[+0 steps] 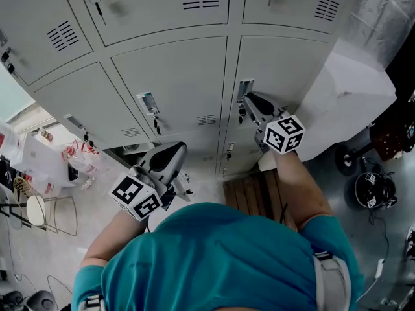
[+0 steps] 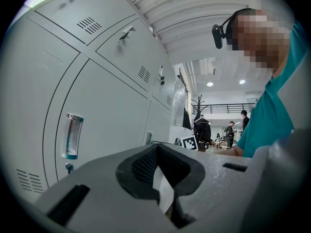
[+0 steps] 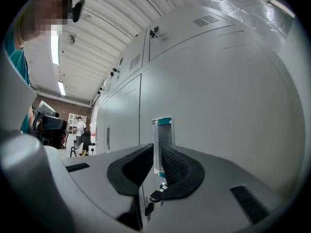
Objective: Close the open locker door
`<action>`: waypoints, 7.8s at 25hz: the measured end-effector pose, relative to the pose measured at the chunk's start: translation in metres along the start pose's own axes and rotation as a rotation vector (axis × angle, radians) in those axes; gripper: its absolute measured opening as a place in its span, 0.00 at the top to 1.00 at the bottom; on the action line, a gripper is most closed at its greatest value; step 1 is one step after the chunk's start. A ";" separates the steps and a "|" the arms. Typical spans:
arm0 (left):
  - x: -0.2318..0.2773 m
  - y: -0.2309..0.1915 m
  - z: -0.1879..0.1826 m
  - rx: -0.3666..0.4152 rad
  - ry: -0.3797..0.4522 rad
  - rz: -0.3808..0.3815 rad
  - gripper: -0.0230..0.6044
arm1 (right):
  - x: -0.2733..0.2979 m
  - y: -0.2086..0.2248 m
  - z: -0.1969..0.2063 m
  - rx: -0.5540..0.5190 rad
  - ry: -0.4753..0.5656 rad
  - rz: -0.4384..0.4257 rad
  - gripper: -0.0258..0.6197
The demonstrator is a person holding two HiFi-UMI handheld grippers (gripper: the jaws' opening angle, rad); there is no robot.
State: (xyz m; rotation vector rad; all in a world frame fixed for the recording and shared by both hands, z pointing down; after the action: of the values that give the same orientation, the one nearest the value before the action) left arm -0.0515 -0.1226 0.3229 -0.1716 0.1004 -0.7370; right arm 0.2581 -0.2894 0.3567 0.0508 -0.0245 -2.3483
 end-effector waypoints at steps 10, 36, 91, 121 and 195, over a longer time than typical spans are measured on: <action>0.005 0.006 0.002 -0.004 0.001 0.015 0.96 | -0.016 -0.002 0.011 0.038 -0.026 0.013 0.91; -0.001 0.007 0.007 -0.009 -0.010 0.003 0.96 | 0.009 -0.008 0.067 0.210 -0.260 0.171 0.91; -0.006 -0.008 0.007 -0.034 -0.026 0.014 0.96 | 0.018 -0.019 0.067 0.050 -0.300 0.288 0.92; -0.013 -0.026 0.005 -0.066 0.068 -0.081 0.96 | -0.069 -0.043 -0.002 0.221 0.056 -0.138 0.96; -0.272 -0.078 0.284 -0.209 -0.316 -0.683 0.96 | 0.076 -0.293 0.395 -0.492 -0.548 -1.120 0.82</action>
State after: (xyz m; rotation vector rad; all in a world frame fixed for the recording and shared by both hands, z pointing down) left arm -0.2603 0.0392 0.6248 -0.5349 -0.1957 -1.3696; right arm -0.0210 -0.1370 0.7393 -1.0692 0.4077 -3.2984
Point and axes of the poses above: the fingertips, and each gripper's own axes: x forward along the fingers, y to its right, z out of its underside, the point moved 10 cm from there along -x, backward along the fingers, and after that the axes turned 1 degree about -x, right-handed, at the moved point
